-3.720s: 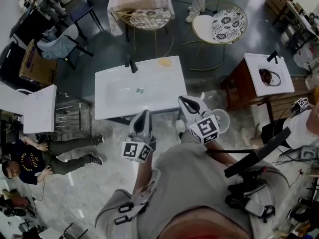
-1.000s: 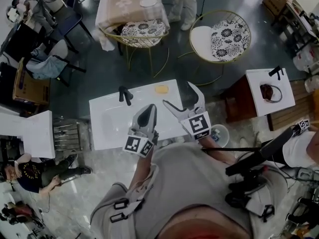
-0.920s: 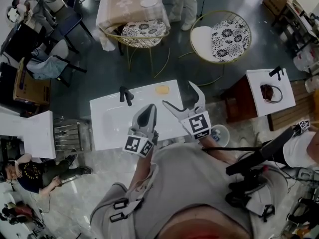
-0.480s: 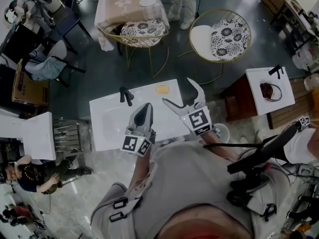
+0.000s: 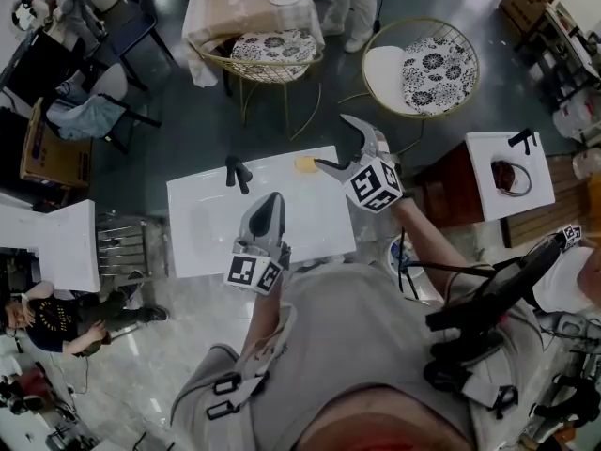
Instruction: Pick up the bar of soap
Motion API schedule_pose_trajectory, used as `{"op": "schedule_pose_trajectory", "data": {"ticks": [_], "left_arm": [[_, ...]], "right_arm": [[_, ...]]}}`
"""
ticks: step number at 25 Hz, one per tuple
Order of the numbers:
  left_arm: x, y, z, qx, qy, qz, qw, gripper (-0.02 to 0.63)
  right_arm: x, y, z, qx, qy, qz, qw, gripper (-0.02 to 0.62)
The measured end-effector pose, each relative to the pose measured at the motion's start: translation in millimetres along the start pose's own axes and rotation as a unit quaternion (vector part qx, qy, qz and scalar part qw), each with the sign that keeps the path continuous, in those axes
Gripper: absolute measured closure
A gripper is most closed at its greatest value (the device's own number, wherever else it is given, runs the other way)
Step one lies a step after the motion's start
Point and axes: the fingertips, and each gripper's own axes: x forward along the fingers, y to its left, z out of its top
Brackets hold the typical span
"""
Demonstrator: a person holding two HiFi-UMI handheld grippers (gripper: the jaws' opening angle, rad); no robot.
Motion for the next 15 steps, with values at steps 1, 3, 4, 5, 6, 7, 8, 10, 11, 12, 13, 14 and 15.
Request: {"op": "schedule_pose_trajectory", "data": {"ticks": [1, 3, 4, 5, 6, 7, 8, 10, 11, 12, 13, 14, 15], "left_arm": [[-1, 1, 1, 0.001, -0.001, 0.003, 1.0, 0.612], [-3, 2, 1, 0.002, -0.003, 0.008, 1.0, 0.612], [-4, 1, 1, 0.001, -0.003, 0.01, 0.9999, 0.613], [-5, 1, 1, 0.001, -0.004, 0.011, 0.9999, 0.613], [-6, 0, 0, 0.0, -0.004, 0.013, 0.9999, 0.612], [-7, -1, 0, -0.001, -0.004, 0.014, 0.9999, 0.612], [-8, -1, 0, -0.001, -0.004, 0.016, 0.9999, 0.612], [-11, -1, 0, -0.003, -0.004, 0.022, 0.9998, 0.612], [-12, 0, 0, -0.003, -0.004, 0.025, 0.9997, 0.612], [-14, 1, 0, -0.003, -0.004, 0.027, 0.9996, 0.612], [-15, 1, 0, -0.002, -0.004, 0.029, 0.9996, 0.612], [-16, 2, 0, -0.002, -0.003, 0.031, 0.9995, 0.612], [-17, 2, -1, -0.002, -0.002, 0.034, 0.9994, 0.612]], "right_arm": [[9, 0, -5, -0.018, 0.013, 0.015, 1.0, 0.129], [27, 5, -17, -0.052, 0.041, 0.052, 0.996, 0.129], [36, 10, -25, -0.068, 0.055, 0.073, 0.993, 0.129], [43, 14, -33, -0.085, 0.07, 0.092, 0.99, 0.129], [51, 19, -41, -0.099, 0.083, 0.11, 0.985, 0.129], [58, 24, -49, -0.111, 0.094, 0.125, 0.981, 0.129], [67, 27, -57, -0.119, 0.103, 0.137, 0.978, 0.139], [84, 32, -75, -0.139, 0.12, 0.151, 0.971, 0.165], [94, 34, -85, -0.153, 0.129, 0.155, 0.968, 0.185], [104, 37, -96, -0.165, 0.138, 0.16, 0.964, 0.193], [114, 41, -106, -0.172, 0.147, 0.168, 0.959, 0.193], [123, 46, -116, -0.176, 0.157, 0.18, 0.955, 0.191], [131, 52, -128, -0.177, 0.168, 0.193, 0.95, 0.186]]}}
